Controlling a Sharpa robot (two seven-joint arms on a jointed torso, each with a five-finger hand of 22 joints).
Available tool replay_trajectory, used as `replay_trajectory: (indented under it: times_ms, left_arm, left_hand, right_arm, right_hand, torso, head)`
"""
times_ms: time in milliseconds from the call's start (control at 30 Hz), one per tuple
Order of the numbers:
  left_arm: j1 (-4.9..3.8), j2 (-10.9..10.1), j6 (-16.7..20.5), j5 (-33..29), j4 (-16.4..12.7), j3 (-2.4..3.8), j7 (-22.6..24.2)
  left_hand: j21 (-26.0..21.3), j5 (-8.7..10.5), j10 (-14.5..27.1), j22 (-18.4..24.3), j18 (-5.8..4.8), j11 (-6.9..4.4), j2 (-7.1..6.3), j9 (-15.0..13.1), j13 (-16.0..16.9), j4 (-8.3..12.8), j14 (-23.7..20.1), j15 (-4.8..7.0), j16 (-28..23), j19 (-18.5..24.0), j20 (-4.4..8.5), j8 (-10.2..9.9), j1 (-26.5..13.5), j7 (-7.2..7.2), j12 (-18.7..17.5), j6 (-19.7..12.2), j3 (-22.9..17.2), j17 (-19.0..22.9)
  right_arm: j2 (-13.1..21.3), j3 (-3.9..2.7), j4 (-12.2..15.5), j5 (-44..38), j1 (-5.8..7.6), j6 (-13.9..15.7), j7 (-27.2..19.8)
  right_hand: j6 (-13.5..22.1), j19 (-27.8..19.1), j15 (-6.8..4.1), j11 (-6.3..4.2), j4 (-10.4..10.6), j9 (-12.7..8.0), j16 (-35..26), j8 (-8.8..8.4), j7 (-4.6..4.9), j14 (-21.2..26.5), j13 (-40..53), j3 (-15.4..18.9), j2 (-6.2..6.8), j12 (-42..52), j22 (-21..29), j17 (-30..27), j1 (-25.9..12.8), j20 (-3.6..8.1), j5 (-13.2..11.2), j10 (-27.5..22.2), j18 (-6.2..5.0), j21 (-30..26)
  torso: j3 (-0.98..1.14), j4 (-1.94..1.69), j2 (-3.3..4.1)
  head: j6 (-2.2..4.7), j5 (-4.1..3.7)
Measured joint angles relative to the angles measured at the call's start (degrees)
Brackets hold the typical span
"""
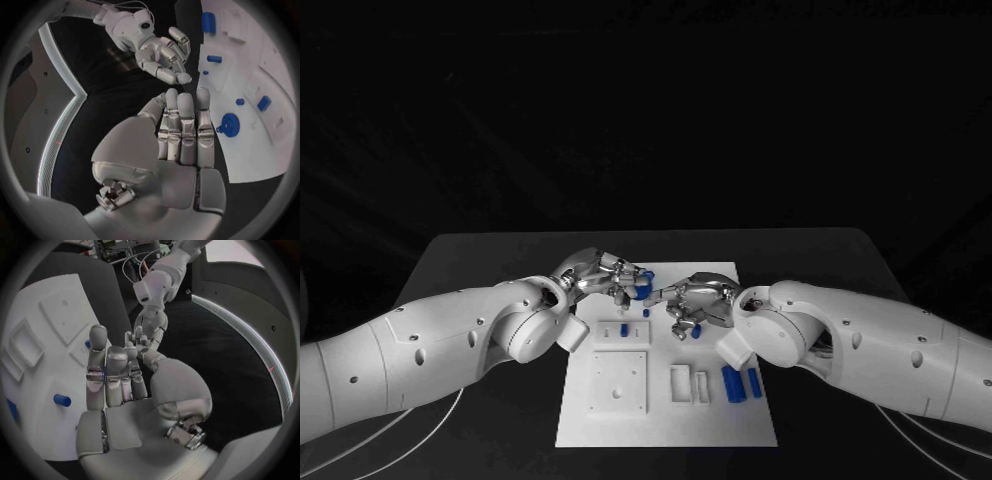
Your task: Assemble the parts on the task board
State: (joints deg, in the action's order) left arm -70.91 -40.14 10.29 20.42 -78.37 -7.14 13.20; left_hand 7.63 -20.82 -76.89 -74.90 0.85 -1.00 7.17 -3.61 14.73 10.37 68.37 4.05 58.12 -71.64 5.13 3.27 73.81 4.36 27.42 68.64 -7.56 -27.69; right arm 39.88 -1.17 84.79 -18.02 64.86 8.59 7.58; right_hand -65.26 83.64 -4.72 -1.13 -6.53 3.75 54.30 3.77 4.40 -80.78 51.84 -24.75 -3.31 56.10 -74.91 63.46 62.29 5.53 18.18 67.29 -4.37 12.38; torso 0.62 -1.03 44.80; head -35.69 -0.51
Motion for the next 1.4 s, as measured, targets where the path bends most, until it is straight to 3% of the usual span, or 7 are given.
replay_trajectory:
  times_ms: [167,433,600,833,1400]
  left_arm:
    - [0.08,-0.4,0.1,1.3,-0.1,0.00,0.4]
    - [0.21,-0.9,0.1,2.6,-0.1,-0.01,0.8]
    - [0.26,-1.1,0.1,3.1,-0.2,-0.01,0.9]
    - [0.34,-1.4,0.0,3.5,-0.1,-0.01,0.9]
    - [0.38,-1.5,-0.6,3.9,-0.3,-0.02,0.9]
  left_hand:
    - [0.0,-0.19,0.0,0.0,0.00,0.00,0.08,0.0,0.0,0.0,0.0,0.00,0.1,0.0,0.00,0.1,0.1,0.01,0.0,0.0,0.0,0.0]
    - [0.0,-0.19,0.0,0.0,0.00,0.00,0.14,0.0,0.0,0.1,0.0,0.00,0.2,0.0,0.00,0.2,0.1,0.05,0.0,0.1,0.1,0.0]
    - [0.4,-0.18,0.0,0.0,0.00,0.01,0.13,0.0,0.0,0.4,0.0,0.00,0.2,0.0,0.00,0.2,0.2,0.05,-0.2,0.1,0.1,0.0]
    - [0.4,-0.17,0.0,0.0,0.00,0.01,0.11,0.0,0.0,0.4,0.0,0.00,0.2,0.0,0.00,0.2,0.2,0.05,-0.2,0.1,0.1,-0.1]
    - [0.4,-0.28,0.0,0.0,0.00,0.01,0.30,0.0,0.0,0.5,0.0,-0.01,0.2,0.0,0.00,0.0,-0.1,0.04,-0.2,0.1,0.2,-0.1]
  right_arm:
    - [0.3,0.00,0.1,1.4,0.00,-0.4,-1.5]
    - [1.2,-0.01,0.4,1.9,-0.03,0.0,-3.6]
    - [1.6,-0.01,0.6,2.0,-0.11,1.1,-5.0]
    - [1.8,-0.01,0.7,1.8,-0.17,3.1,-6.9]
    - [1.5,-0.02,0.1,-0.5,-0.19,6.4,-8.1]
  right_hand:
    - [0.0,-0.2,0.20,0.11,-2.3,0.0,0.2,0.00,0.00,-0.2,0.5,-4.4,0.30,0.0,0.0,0.4,-0.6,0.21,0.0,0.1,0.00,1.2]
    - [0.2,-0.2,0.13,0.21,-5.5,0.0,0.8,-0.01,0.24,-0.5,1.5,-4.6,0.94,0.8,0.0,1.1,0.0,0.21,2.4,0.6,0.00,3.8]
    - [0.7,-0.5,0.02,0.10,-7.9,0.0,1.6,-0.01,0.71,-0.8,2.6,-6.7,1.22,1.6,0.0,1.9,0.3,0.46,5.3,1.1,0.00,6.7]
    - [0.9,-2.0,0.02,0.23,-8.4,0.0,1.6,-0.01,0.90,-0.8,3.1,-9.6,1.21,1.6,0.0,2.3,0.3,0.30,5.3,1.3,0.01,10.0]
    - [0.9,-2.0,0.02,0.22,-8.4,0.0,1.6,-0.01,0.89,-0.8,3.2,-9.9,1.44,1.6,0.0,2.4,0.5,0.30,4.2,1.2,0.01,10.6]
  torso:
    - [0.01,-0.02,0.03]
    - [-0.03,-0.06,0.02]
    - [-0.04,-0.04,0.02]
    - [-0.04,-0.06,0.02]
    - [-0.09,-0.04,0.01]
  head:
    - [-0.03,-0.12]
    - [-0.10,-0.05]
    - [-0.15,0.01]
    - [-0.20,0.01]
    - [-0.37,0.05]
